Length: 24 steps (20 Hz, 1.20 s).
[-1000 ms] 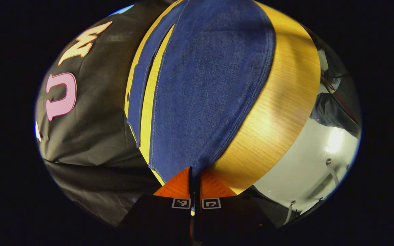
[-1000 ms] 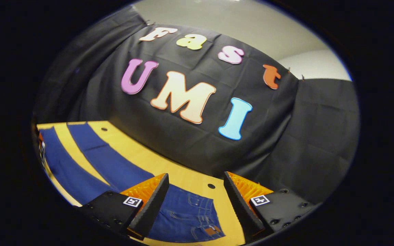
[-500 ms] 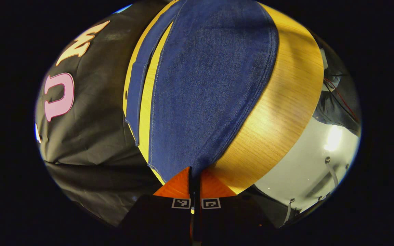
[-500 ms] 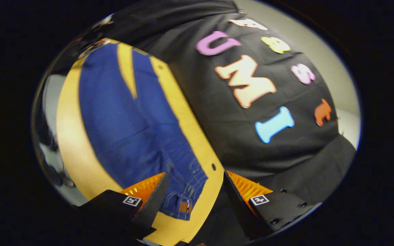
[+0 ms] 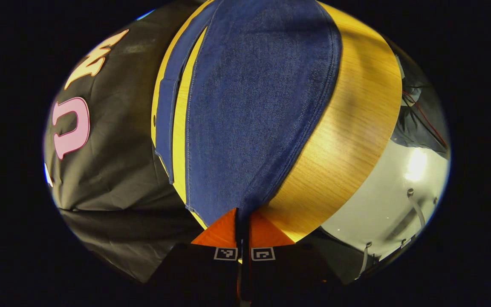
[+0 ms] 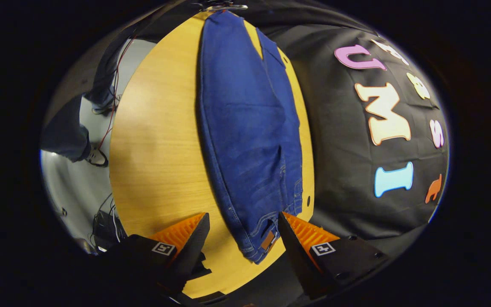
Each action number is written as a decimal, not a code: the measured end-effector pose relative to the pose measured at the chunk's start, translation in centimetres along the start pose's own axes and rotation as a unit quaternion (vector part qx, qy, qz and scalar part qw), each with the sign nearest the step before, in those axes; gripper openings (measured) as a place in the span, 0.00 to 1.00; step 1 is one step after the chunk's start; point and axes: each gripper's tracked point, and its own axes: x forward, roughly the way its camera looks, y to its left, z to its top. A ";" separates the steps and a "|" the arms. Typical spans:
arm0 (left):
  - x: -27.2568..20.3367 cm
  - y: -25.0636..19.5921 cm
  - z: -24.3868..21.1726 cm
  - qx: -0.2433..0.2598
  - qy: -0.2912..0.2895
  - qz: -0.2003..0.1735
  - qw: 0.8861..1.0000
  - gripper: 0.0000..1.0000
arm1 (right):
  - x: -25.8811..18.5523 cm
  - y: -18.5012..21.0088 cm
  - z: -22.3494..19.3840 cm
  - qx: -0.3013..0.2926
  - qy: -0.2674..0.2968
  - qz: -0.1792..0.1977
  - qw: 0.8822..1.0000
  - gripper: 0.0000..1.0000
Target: Grasp the waist and the cuffs of the jeans and fold them to make the two legs overlap; first hold the waist and fold one-third of the jeans toward the cuffs, then hold the cuffs and fold the remaining one-third in the same direction to finish folding.
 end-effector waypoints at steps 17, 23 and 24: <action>-1.9 1.8 0.7 -0.148 0.025 0.004 0.989 0.00 | 1.8 -4.3 0.0 0.124 0.019 -0.046 0.991 0.03; -3.0 9.3 1.0 -0.272 0.035 0.050 0.960 0.00 | -1.2 -13.2 1.0 0.231 -0.023 -0.150 0.961 0.03; -3.2 10.9 1.2 -0.287 0.035 0.056 0.956 0.00 | -1.3 -13.7 1.1 0.236 -0.025 -0.155 0.959 0.03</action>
